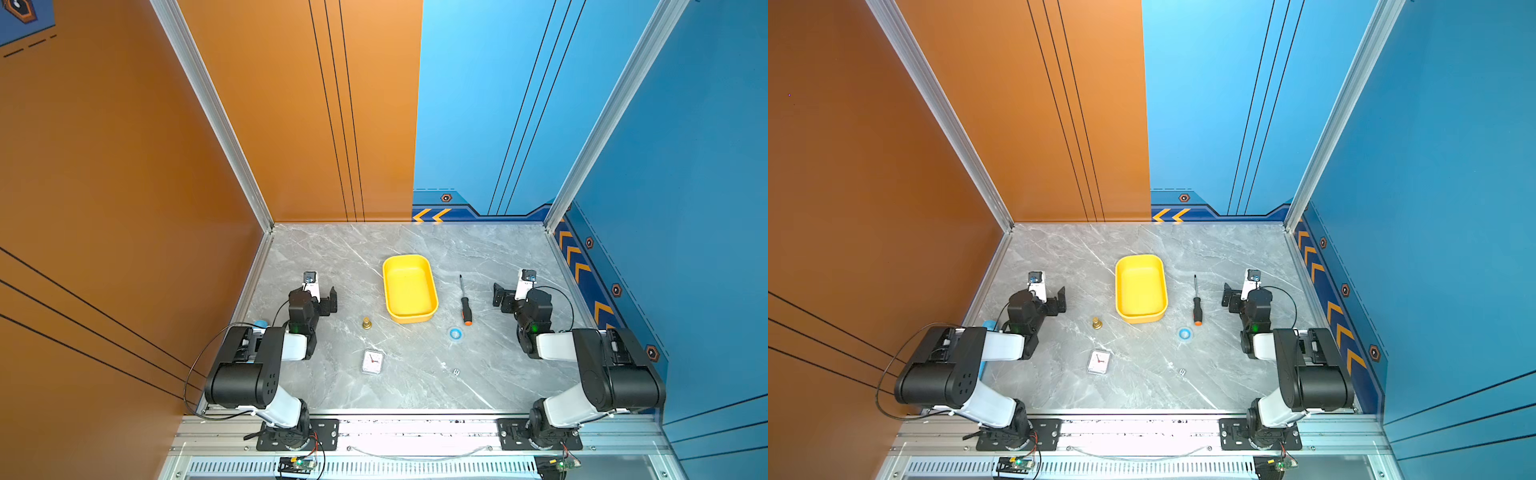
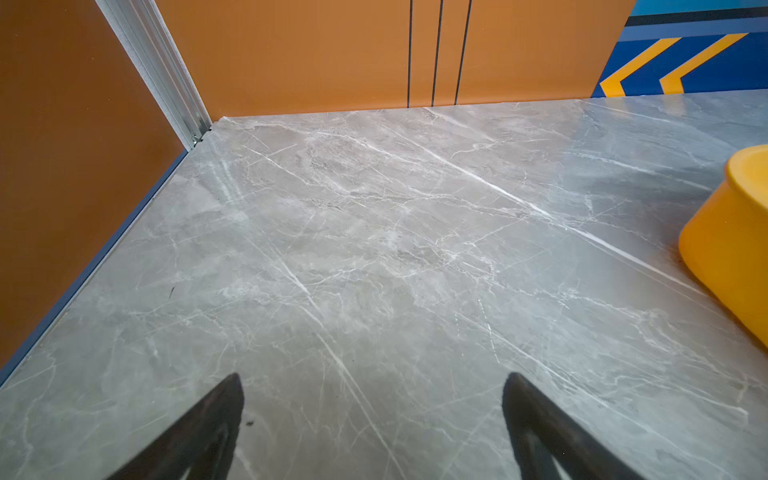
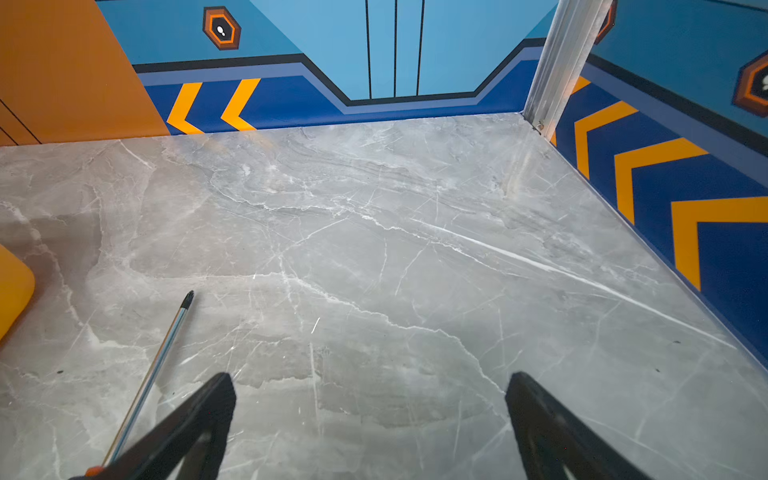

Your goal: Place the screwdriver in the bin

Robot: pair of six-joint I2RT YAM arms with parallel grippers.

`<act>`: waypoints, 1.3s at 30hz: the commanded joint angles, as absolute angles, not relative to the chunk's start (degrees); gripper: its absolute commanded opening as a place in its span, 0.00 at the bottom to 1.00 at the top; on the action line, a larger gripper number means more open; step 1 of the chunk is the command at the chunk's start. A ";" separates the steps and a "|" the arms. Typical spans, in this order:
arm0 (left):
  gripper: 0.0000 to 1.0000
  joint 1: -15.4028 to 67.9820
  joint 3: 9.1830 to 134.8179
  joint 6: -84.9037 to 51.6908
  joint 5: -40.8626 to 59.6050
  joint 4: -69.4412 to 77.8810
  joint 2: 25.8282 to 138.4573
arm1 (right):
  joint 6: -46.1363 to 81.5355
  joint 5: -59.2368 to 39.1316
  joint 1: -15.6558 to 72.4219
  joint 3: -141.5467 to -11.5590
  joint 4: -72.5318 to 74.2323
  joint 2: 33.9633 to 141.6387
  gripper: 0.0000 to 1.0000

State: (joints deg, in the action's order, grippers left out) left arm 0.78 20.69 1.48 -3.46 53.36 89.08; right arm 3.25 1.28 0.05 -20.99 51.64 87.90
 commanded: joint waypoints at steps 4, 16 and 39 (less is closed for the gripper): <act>0.98 0.53 21.62 0.50 -4.04 53.29 89.71 | 3.49 1.84 0.18 -21.37 52.26 88.68 1.00; 0.98 0.80 21.56 0.79 -4.10 53.36 89.65 | 3.25 2.71 0.70 -21.28 52.38 88.64 1.00; 0.98 4.96 27.48 -4.03 5.85 28.33 65.92 | 12.59 -5.28 9.42 -45.83 -11.86 75.12 1.00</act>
